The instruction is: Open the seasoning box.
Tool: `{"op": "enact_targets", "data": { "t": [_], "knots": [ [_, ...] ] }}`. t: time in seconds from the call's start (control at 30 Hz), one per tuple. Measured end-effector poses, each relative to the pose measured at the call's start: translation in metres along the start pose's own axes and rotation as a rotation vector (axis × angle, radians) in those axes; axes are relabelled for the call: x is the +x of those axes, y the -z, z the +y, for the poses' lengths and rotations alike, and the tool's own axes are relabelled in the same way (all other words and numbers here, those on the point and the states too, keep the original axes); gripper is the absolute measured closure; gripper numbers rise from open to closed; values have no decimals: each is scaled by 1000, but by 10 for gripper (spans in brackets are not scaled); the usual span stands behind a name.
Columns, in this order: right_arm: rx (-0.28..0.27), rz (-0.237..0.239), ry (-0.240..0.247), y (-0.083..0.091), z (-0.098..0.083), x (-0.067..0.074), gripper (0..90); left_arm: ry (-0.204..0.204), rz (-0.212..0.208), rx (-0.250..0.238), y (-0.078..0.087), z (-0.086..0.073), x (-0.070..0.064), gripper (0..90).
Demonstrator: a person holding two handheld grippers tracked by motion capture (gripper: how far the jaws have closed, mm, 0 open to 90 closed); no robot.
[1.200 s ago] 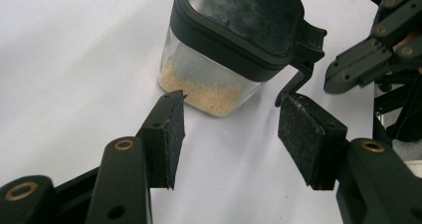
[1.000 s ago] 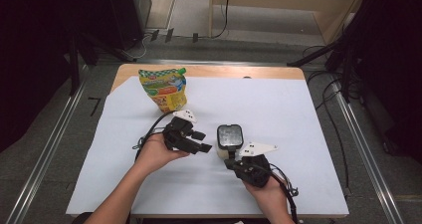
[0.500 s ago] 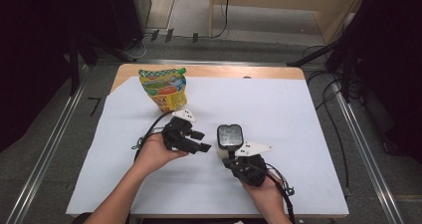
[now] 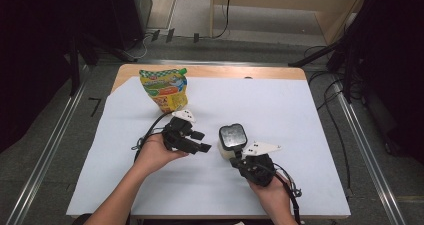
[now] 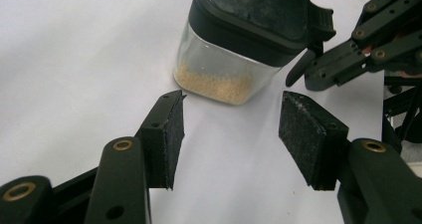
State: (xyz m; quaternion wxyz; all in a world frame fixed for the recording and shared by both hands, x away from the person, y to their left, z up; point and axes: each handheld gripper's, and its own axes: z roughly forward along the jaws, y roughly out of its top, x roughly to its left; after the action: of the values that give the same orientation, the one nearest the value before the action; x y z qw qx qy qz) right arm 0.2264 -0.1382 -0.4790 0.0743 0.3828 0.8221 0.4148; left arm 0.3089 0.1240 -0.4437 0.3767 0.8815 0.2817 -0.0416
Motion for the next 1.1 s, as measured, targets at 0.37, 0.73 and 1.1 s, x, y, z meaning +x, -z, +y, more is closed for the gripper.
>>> {"op": "enact_targets", "data": {
  "t": [0.37, 0.73, 1.1],
  "knots": [
    [-4, -37, -58, 11, -3, -24, 900, -20, 8, -6, -1, 0, -1, 434],
    [-13, -64, -120, 19, -4, -52, 900, -35, 1, -5, -5, -1, -2, 419],
    [-6, -93, -167, 26, -1, -79, 900, -74, -27, 5, -17, 5, -8, 407]
  ]
}}
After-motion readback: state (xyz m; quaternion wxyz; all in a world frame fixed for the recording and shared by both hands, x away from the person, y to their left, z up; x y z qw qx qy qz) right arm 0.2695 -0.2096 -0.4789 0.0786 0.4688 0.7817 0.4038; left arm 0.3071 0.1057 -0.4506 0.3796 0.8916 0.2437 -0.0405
